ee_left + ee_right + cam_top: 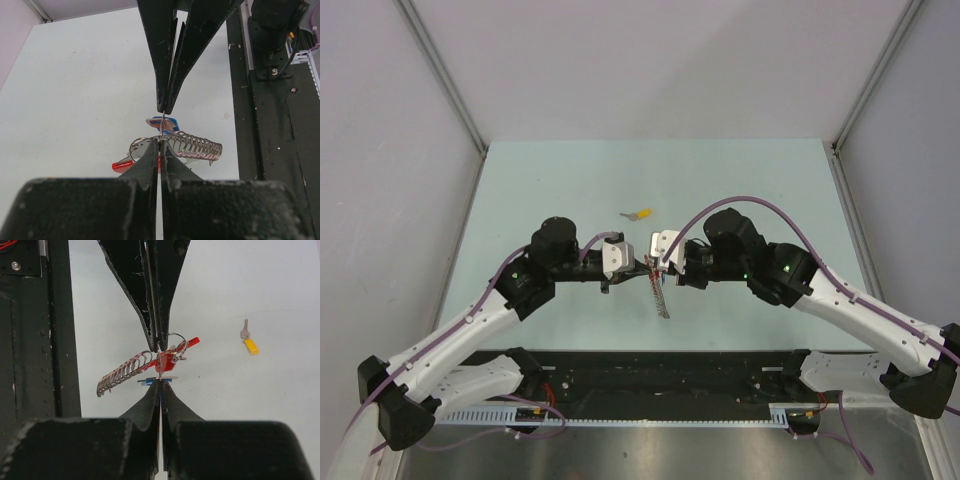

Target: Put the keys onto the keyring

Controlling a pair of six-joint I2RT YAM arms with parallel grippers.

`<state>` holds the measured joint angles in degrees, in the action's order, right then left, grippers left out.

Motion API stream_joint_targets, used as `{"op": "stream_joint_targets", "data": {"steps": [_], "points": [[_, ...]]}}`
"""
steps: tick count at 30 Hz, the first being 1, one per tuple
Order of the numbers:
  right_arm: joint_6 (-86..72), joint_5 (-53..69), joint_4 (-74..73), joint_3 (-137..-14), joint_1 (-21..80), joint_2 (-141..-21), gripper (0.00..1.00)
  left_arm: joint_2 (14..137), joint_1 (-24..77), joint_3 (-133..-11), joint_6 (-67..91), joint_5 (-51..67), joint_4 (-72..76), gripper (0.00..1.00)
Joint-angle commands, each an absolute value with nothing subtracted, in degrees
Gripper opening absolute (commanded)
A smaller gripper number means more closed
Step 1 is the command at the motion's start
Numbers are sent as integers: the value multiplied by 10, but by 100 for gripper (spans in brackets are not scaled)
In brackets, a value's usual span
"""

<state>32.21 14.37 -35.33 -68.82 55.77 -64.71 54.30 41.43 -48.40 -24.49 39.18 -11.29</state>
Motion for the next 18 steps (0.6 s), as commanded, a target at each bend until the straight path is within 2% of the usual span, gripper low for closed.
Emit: {"op": "stream_joint_targets", "data": {"steps": [1, 18], "points": [[329, 144, -340, -711, 563, -635, 0, 536, 412, -487, -258, 403, -102, 0], [328, 148, -337, -711, 570, -632, 0, 540, 412, -489, -260, 409, -105, 0]]}}
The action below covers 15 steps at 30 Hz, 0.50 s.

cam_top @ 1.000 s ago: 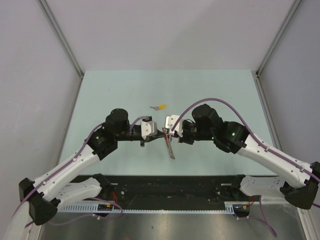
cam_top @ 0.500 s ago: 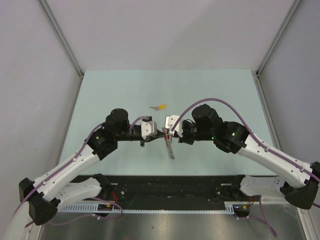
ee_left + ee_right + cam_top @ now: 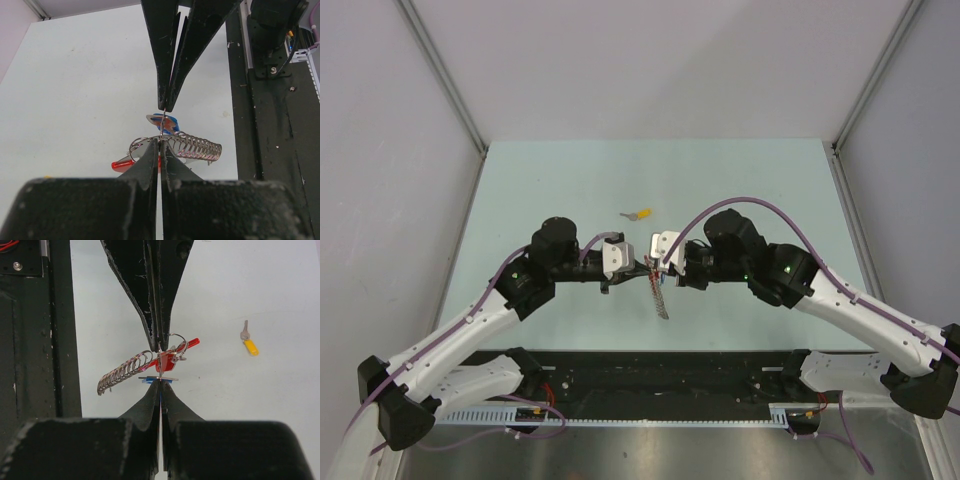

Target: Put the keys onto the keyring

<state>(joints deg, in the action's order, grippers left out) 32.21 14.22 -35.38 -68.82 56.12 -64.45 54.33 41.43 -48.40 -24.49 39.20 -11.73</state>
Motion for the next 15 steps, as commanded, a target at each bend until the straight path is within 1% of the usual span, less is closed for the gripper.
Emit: {"op": "stream_joint_targets", "data": {"steps": [1, 15], "points": [[327, 149, -337, -711, 570, -635, 0, 541, 413, -489, -258, 410, -105, 0], [322, 158, -332, -715, 579, -646, 0, 536, 414, -484, -245, 410, -89, 0]]}}
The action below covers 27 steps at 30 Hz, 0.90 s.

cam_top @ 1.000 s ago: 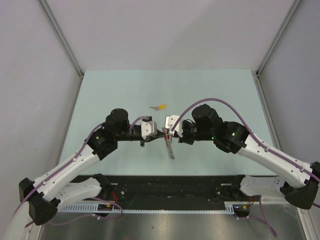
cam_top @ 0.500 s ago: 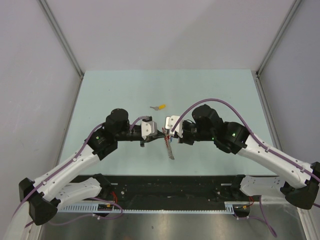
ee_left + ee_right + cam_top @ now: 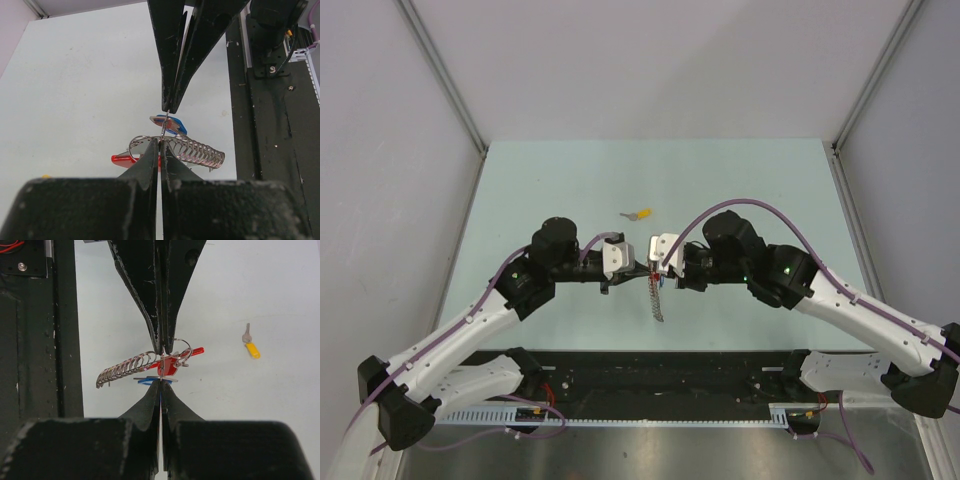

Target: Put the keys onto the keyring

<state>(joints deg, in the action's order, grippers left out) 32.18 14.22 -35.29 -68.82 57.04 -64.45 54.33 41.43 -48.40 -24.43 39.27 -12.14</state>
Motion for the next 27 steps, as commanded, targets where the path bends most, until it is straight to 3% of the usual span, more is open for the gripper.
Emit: {"op": "stream_joint_targets", "data": {"steps": [1, 27], "points": [[321, 156, -332, -715, 579, -646, 0, 537, 414, -484, -243, 412, -88, 0], [315, 140, -308, -725, 592, -657, 0, 558, 430, -505, -236, 398, -116, 0]]}}
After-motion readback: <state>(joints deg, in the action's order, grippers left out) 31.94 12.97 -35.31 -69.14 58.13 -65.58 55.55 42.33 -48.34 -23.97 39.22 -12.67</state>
